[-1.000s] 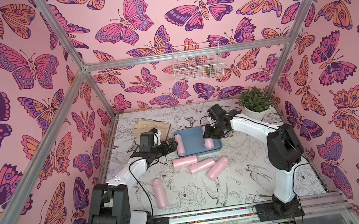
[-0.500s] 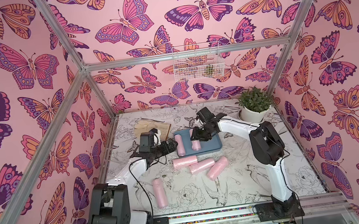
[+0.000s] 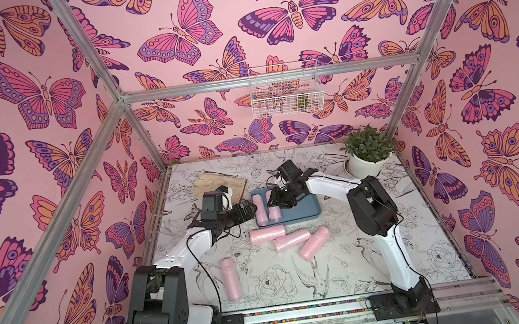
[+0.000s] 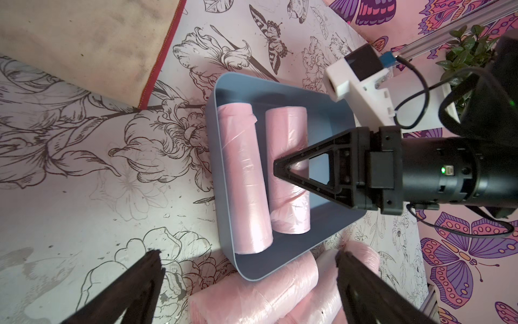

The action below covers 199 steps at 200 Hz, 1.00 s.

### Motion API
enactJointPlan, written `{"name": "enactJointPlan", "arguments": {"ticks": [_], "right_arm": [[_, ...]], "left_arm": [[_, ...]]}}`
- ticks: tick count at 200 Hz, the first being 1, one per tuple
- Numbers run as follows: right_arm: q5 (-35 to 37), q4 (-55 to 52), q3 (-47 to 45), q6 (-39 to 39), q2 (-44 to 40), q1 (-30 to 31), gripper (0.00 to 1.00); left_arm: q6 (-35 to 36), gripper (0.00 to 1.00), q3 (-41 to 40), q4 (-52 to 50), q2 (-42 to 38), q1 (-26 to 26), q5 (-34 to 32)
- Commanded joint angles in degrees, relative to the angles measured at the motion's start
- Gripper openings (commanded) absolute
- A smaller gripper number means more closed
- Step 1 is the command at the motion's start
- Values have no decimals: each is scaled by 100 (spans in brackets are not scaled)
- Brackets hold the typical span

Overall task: Put the roll of trash bags into the storage box
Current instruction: Place the roll of trash bags in the storage box.

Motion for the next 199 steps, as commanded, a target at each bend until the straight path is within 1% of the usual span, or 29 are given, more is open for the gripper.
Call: {"name": "enactJointPlan", "arguments": {"ticks": [1,46,91,126,169,199], "right_arm": [[-223,241,228,127,105,68,29],[-310,326,249,199,185,97,30],[-337,344,241,209,181,105,34],[-353,345,232,200,138,97,43],[-336,336,190,182,79,102,59],[-334,338,171,182,37,105,63]], "left_arm": [[3,100,-125,-27,-117,-16,20],[-3,100,-126,-31,-122,-14,21],[4,100,-135,-27,-124,-9,21],[2,100,-149,-27,-128,-10,26],[4,100,-157,-26,-145,-17,23],[7,100,-173,-27,-163,-9,23]]}}
